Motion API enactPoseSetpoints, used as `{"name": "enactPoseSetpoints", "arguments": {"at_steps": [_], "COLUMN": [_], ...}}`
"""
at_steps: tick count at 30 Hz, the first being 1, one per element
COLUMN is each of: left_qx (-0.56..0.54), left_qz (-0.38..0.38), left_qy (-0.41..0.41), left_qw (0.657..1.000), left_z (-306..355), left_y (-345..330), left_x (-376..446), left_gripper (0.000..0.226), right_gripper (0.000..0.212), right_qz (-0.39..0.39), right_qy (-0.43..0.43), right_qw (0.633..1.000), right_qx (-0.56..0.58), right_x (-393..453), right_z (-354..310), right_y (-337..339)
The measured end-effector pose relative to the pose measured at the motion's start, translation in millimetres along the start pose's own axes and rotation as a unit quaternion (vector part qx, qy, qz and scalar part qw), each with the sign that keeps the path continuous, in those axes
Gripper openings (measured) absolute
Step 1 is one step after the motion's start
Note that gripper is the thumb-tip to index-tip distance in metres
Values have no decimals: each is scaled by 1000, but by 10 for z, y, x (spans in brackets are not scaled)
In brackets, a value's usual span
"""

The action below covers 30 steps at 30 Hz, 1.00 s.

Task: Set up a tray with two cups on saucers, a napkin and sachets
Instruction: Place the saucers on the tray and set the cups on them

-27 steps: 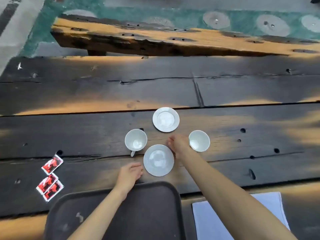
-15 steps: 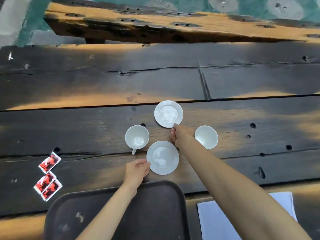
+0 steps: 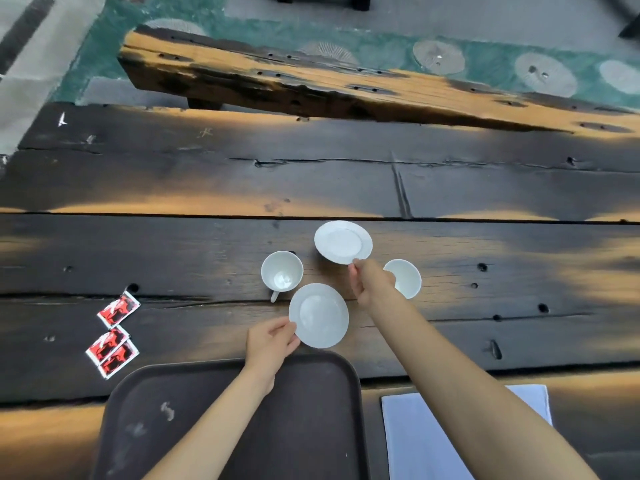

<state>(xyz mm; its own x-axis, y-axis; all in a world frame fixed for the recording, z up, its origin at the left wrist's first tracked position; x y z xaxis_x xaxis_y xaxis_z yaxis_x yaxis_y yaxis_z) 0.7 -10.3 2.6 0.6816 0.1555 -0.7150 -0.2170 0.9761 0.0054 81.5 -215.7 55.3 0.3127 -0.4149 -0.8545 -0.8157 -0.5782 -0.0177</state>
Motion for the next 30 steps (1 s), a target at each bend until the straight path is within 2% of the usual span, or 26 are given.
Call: {"name": "enactPoseSetpoints", "arguments": {"at_steps": [3,9,15,19,22,30], "left_qx": [-17,-72,-109,-140,-159,-176], "left_qz": [-11,-2,117,174,189,192], "left_qy": [-5,-15,-11,7,22,47], "left_qw": [1000,997,987,975,969,964], "left_z": [-10,-160,-475,-692,-805,-992], "left_y": [212,976,1921,2363,2533,2591], "left_x": [-245,-738,-990,-1009,-981,-881], "left_gripper": [11,14,12,14,22,28], "right_gripper": [20,12,24,21,19,10], "right_qz": [-36,-90,-84,-83,-81,-44], "right_qy": [13,11,-13,-26,-31,-21], "right_qw": [999,995,988,978,972,958], "right_qx": [-5,-47,-131,-190,-219,-282], "right_x": [-300,-782,-979,-1070,-1105,-1013], "right_z": [16,398,1209,1716,2017,2463], "right_y": [270,895,1271,1309,1272,1175]}}
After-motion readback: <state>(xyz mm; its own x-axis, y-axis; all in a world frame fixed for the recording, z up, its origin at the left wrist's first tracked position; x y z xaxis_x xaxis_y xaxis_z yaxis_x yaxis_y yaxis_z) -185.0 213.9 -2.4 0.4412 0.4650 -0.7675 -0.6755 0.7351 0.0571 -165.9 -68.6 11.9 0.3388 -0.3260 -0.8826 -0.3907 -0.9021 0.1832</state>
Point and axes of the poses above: each hand's wrist, its own x-axis towards the middle knuckle, its own y-axis out of the back of the hand, z = x × y, the point moved 3 cm from there along x, towards the middle knuckle, and after that the axes turned 3 degrees about z, right-handed, at the moved point
